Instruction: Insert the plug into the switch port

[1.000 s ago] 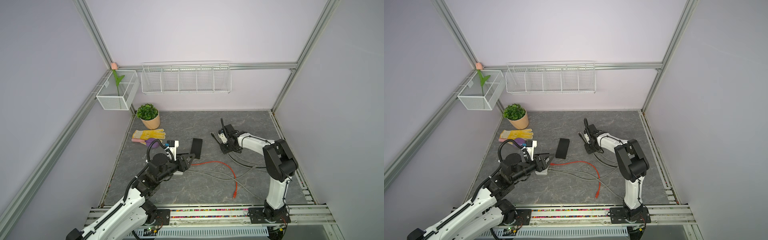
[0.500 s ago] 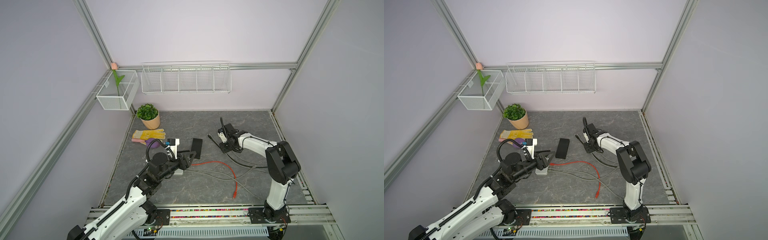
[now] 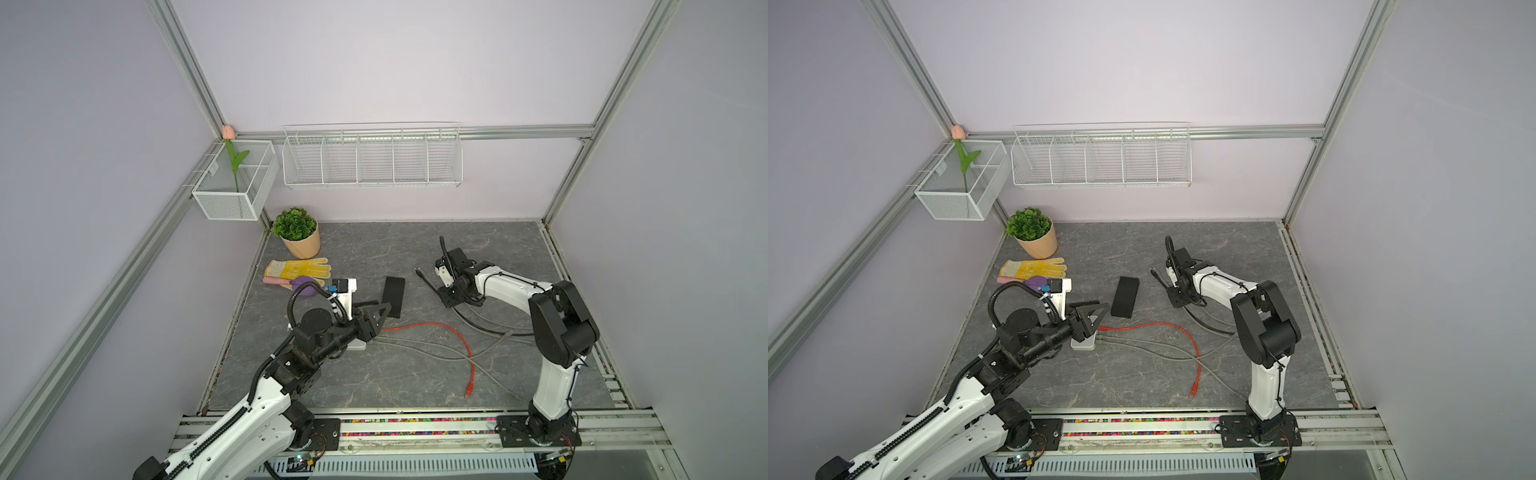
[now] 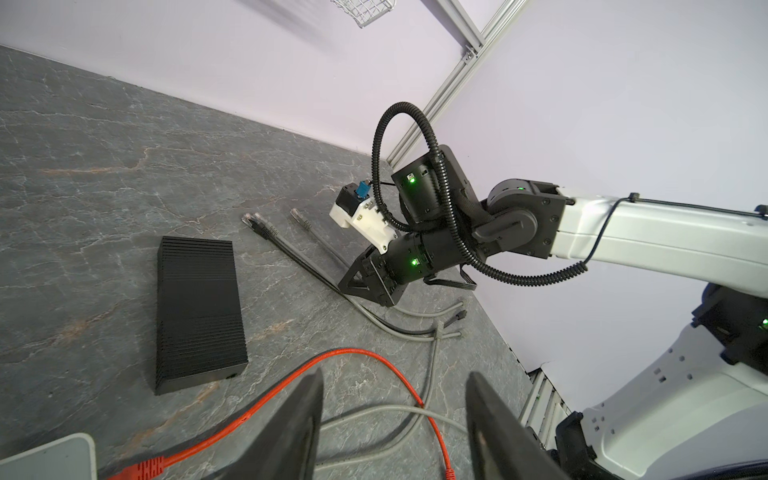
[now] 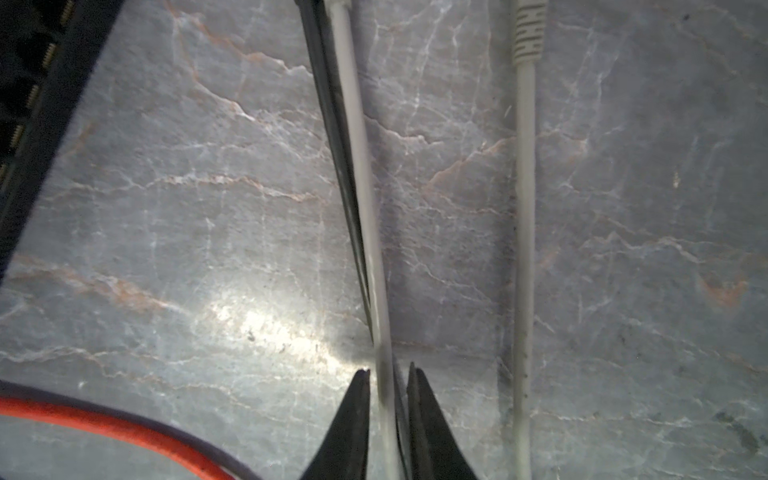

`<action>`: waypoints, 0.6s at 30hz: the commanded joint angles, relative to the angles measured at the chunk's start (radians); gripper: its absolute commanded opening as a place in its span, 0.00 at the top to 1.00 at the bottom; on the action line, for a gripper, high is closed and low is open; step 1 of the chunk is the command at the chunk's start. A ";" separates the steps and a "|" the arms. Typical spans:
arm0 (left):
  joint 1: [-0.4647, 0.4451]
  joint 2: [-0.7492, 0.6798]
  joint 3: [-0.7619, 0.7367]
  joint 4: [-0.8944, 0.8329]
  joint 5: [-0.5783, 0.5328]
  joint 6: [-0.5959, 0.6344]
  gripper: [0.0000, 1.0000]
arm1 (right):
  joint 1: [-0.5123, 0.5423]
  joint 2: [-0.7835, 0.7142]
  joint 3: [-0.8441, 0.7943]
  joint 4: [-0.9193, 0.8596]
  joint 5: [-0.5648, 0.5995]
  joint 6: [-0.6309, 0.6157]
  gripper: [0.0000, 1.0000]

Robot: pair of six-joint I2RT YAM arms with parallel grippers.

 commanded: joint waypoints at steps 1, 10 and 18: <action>-0.004 -0.010 -0.018 0.016 -0.009 0.009 0.45 | 0.008 0.017 0.010 -0.017 -0.017 0.009 0.78; -0.004 0.003 -0.012 0.020 -0.014 0.018 0.45 | 0.010 0.028 0.018 -0.020 -0.012 0.009 0.83; -0.004 0.018 -0.005 0.031 -0.012 0.026 0.45 | 0.009 0.045 0.022 -0.026 -0.004 0.001 0.84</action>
